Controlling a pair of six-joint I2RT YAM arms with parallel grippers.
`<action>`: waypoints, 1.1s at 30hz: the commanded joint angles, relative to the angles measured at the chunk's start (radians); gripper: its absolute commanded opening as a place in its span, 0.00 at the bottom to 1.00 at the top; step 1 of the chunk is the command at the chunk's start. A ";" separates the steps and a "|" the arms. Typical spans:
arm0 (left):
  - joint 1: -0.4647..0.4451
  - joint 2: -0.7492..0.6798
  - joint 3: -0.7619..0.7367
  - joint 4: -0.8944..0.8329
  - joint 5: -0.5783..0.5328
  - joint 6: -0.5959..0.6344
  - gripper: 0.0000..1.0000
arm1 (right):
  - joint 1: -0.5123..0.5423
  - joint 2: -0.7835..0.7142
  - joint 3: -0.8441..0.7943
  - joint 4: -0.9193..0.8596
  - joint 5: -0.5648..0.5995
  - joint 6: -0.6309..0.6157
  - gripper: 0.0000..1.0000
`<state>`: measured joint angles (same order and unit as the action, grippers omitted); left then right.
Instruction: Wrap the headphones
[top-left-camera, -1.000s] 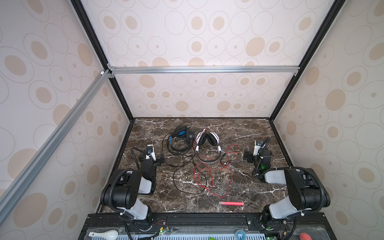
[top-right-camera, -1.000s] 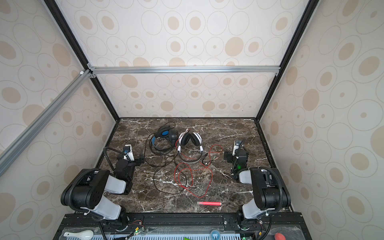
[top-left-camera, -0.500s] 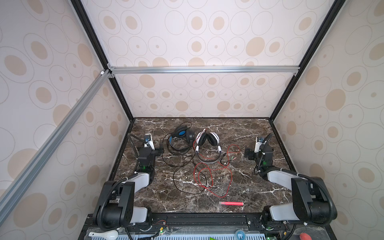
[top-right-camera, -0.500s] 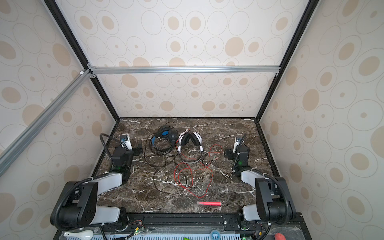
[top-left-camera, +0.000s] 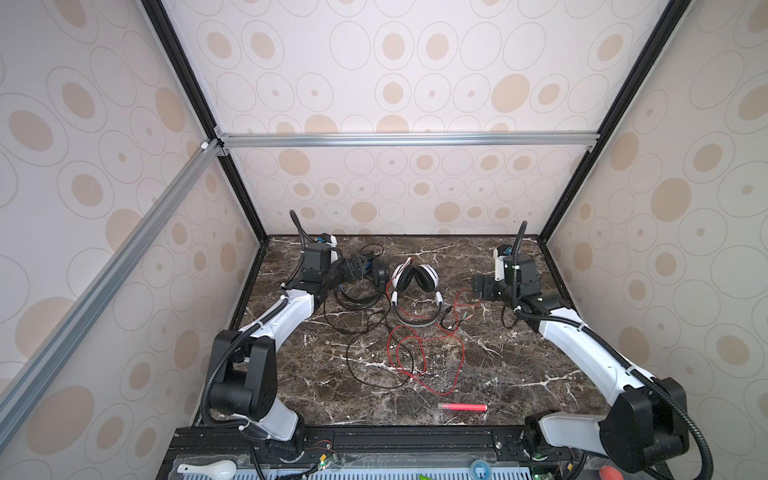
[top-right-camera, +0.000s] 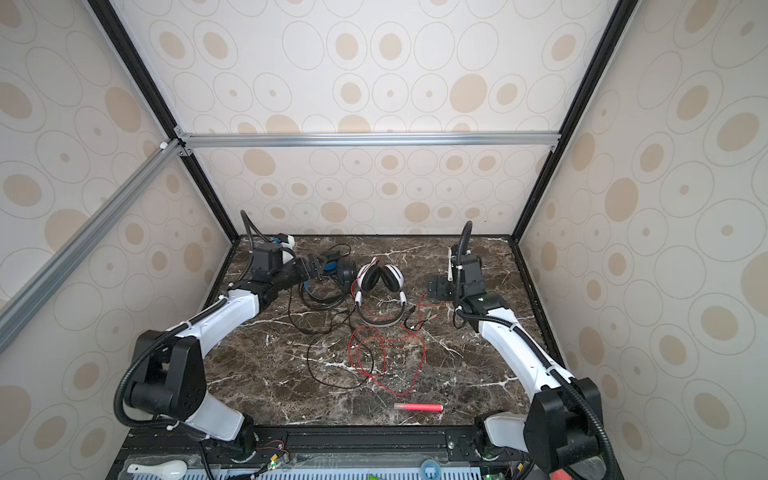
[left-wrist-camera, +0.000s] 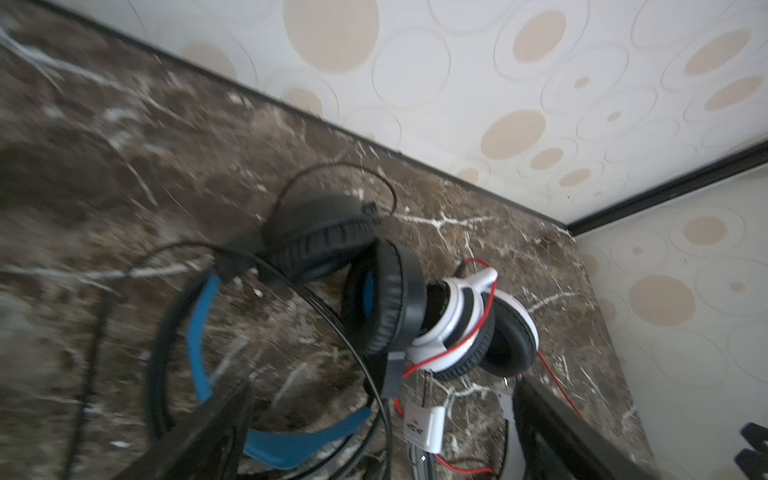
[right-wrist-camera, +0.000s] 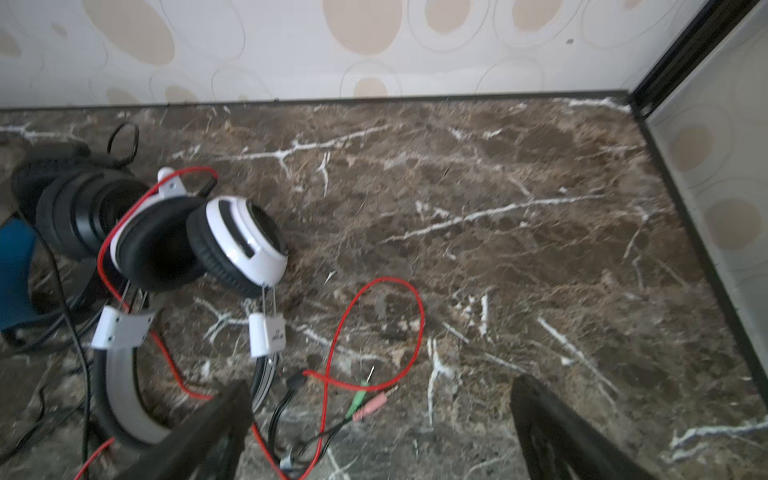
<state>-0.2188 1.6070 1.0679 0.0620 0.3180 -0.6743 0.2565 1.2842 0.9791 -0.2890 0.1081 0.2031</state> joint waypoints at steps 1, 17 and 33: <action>-0.004 0.062 0.038 0.002 0.038 -0.163 0.98 | 0.001 -0.005 0.014 -0.090 -0.032 0.054 1.00; -0.008 0.312 0.019 0.296 0.037 -0.365 0.69 | 0.005 -0.022 0.037 -0.104 -0.055 0.030 1.00; -0.008 0.252 -0.039 0.344 0.024 -0.335 0.00 | 0.014 -0.013 0.059 -0.087 -0.056 0.011 1.00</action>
<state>-0.2291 1.9297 1.0424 0.4156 0.3546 -1.0370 0.2623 1.2736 1.0168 -0.3771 0.0555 0.2184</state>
